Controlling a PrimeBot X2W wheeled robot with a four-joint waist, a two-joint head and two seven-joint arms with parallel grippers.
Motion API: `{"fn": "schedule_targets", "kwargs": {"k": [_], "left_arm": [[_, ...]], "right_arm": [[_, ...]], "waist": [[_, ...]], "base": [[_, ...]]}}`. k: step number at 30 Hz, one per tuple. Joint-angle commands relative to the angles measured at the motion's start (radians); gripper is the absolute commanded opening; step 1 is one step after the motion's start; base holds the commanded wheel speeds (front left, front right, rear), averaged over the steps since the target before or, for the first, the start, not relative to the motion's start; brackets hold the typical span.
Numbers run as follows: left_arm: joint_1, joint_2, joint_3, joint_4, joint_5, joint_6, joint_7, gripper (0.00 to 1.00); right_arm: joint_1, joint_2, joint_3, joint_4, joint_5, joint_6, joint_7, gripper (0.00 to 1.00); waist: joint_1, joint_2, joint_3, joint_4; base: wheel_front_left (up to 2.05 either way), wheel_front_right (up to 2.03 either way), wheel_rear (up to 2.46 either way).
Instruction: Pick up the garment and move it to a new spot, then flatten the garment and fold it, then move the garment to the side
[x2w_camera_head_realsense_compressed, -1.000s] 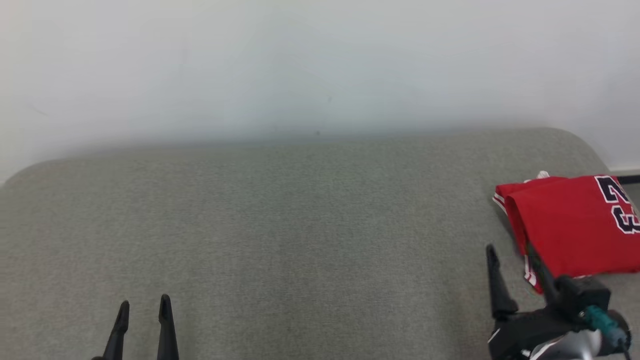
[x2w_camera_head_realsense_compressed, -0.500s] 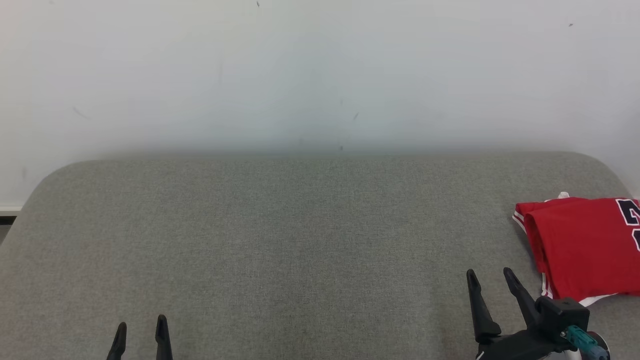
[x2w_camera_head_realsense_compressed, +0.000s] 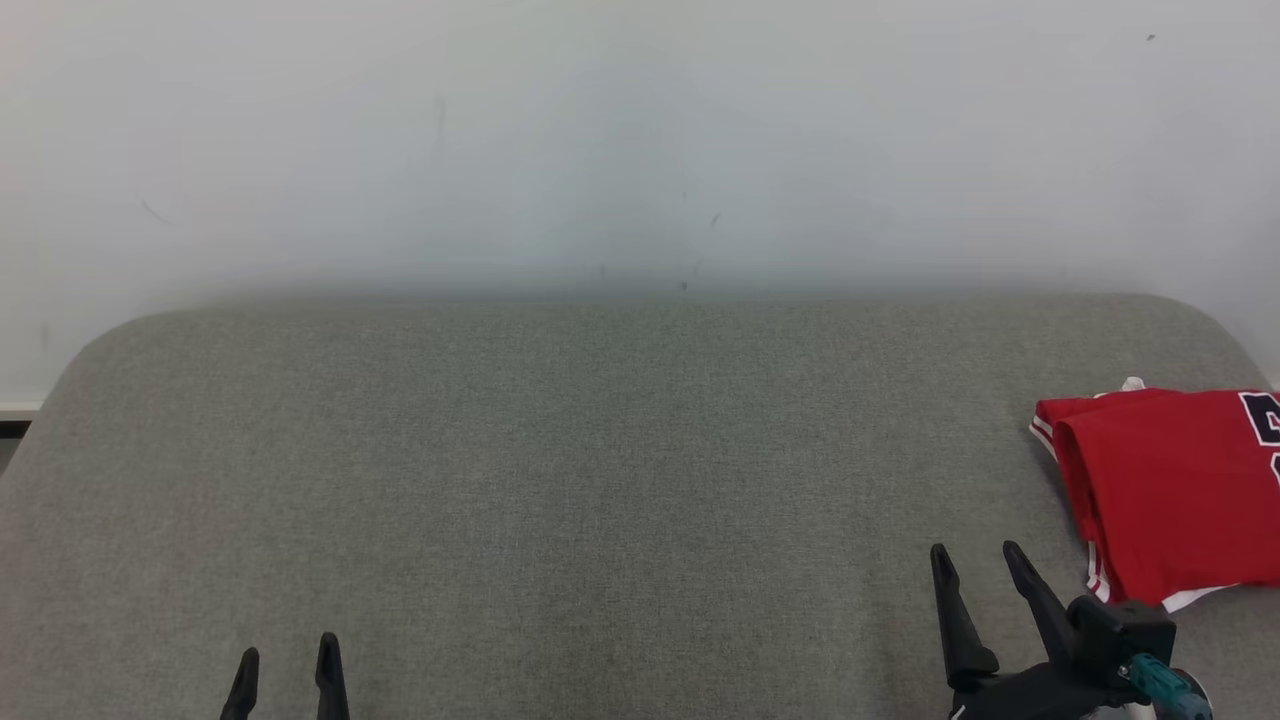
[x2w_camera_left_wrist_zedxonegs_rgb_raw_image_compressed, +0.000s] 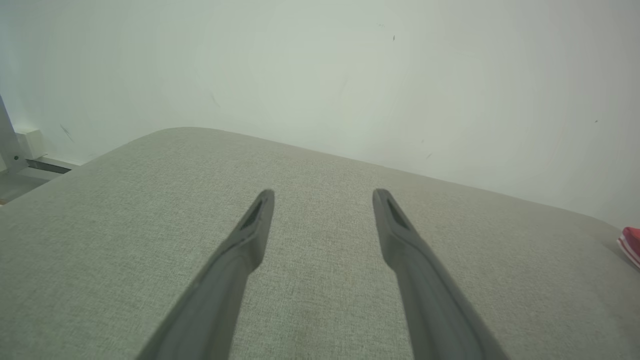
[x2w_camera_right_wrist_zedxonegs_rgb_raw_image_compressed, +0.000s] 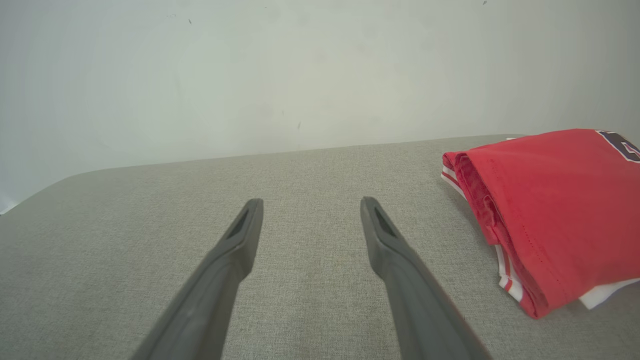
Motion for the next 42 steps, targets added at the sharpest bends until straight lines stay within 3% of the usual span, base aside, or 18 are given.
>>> {"fn": "schedule_targets", "kwargs": {"k": [1, 2, 3, 7, 25, 42], "left_arm": [[-0.005, -0.002, -0.002, 0.003, -0.004, -0.003, -0.003, 1.0], [-0.005, -0.002, -0.003, 0.006, -0.006, -0.004, -0.003, 1.0], [0.0, 0.0, -0.002, 0.007, -0.007, 0.0, 0.0, 0.0], [0.005, -0.005, -0.001, 0.046, -0.008, 0.001, 0.004, 0.0], [-0.074, -0.004, -0.013, 0.079, -0.317, -0.001, 0.076, 0.0], [-0.13, -0.003, -0.024, 0.103, -0.544, -0.003, 0.129, 0.0]], "right_arm": [[-0.001, 0.001, 0.003, 0.0, 0.004, -0.002, -0.005, 1.0], [-0.001, 0.001, 0.004, 0.002, 0.004, -0.002, -0.006, 1.0], [-0.003, 0.001, 0.004, 0.006, 0.003, 0.0, 0.0, 0.0], [0.018, 0.002, 0.005, 0.047, 0.005, 0.0, 0.003, 0.0], [-0.018, 0.001, -0.052, 0.051, 0.336, 0.0, 0.063, 0.0], [-0.043, 0.001, -0.092, 0.053, 0.579, -0.001, 0.105, 0.0]], "waist": [[0.0, 0.0, 0.0, 0.001], [0.0, 0.0, 0.0, 0.001], [0.0, 0.0, 0.0, 0.001], [0.0, 0.0, 0.0, 0.001], [0.0, 0.0, 0.01, -0.001], [0.0, 0.0, 0.018, -0.003]], "base": [[0.0, 0.0, 0.0], [0.0, 0.0, 0.0], [0.0, 0.0, 0.0], [0.0, 0.0, 0.0], [0.0, 0.0, 0.0], [0.0, 0.0, 0.0]]}}
